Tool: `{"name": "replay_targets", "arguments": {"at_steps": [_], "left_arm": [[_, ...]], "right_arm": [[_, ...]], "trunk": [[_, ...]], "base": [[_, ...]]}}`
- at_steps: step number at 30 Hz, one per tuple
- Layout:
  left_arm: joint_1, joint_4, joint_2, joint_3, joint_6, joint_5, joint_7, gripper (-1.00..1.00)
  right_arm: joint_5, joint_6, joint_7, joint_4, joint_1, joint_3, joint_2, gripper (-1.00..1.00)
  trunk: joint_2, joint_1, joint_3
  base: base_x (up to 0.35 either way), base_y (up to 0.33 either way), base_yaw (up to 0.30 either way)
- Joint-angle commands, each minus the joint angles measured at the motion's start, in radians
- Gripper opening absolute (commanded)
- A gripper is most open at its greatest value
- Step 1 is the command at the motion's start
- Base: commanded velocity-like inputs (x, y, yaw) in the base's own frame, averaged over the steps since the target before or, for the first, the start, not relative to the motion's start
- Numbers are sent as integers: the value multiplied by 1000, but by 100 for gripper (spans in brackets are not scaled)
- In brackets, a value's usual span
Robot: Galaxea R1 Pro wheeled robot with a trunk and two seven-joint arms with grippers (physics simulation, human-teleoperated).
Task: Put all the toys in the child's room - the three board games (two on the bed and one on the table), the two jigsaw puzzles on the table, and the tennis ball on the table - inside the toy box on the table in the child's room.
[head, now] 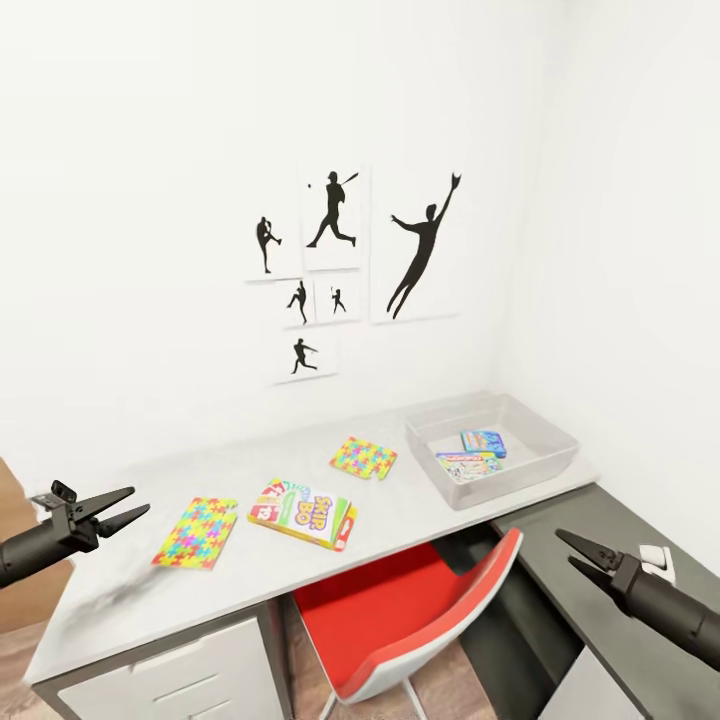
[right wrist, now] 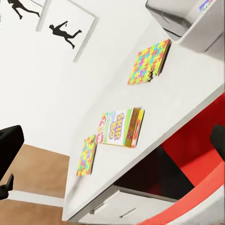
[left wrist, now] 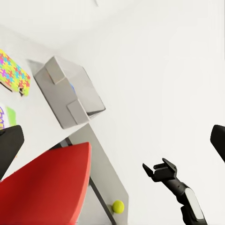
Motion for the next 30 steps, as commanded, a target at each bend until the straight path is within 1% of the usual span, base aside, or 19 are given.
{"name": "replay_targets", "arguments": {"at_steps": [1,11,14,24,30], "left_arm": [[-1,0,0,0,11,-1,-4,100],[-1,0,0,0,11,-2,-4,100],[-1,0,0,1,11,-2,-4,100],[-1,-5,6,1,15,-5,-4,100],[-2,-7,9,-3,24,-10,-4,100]], "right_arm": [[6,5,7,0,-1,-2,0,100],[6,5,5,0,-1,-4,0,100],[6,5,5,0,-1,-9,0,100],[6,5,3,0,-1,-14,1,100],[6,5,4,0,-1,-13,2,100]], "trunk": [[-2,0,-2],[-2,0,-2],[-2,0,-2],[-2,0,-2],[40,-23,17]], "base": [[-198,0,0],[-282,-39,0],[-163,-75,0],[-32,-15,0],[-3,-1,0]]}}
